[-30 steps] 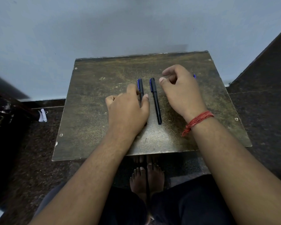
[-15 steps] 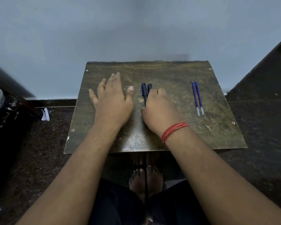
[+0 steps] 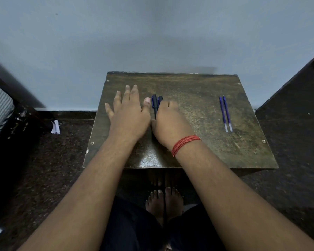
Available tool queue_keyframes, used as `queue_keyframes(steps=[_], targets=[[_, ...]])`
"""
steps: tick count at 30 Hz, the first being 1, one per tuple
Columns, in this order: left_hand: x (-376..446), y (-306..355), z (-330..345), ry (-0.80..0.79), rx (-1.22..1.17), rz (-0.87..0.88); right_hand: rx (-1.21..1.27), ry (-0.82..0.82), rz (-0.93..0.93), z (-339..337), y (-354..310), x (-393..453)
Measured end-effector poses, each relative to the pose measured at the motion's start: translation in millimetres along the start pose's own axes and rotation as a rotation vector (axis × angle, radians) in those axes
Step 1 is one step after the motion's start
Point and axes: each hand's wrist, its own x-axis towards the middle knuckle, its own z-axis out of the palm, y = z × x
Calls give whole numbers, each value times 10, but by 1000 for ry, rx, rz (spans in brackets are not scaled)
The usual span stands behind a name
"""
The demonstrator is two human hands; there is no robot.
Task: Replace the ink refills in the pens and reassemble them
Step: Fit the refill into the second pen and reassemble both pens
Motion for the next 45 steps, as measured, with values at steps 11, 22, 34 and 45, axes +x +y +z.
queue_keyframes(steps=[11, 22, 34, 45], targets=[[-79, 183, 202, -56, 115, 216, -117, 261, 314, -750, 1145, -32], [-83, 190, 296, -81, 173, 221, -90, 120, 302, -562, 1074, 56], [-22, 157, 274, -53, 162, 152, -64, 91, 219, -271, 606, 45], [-55, 156, 262, -53, 180, 159, -37, 180, 193, -325, 679, 50]])
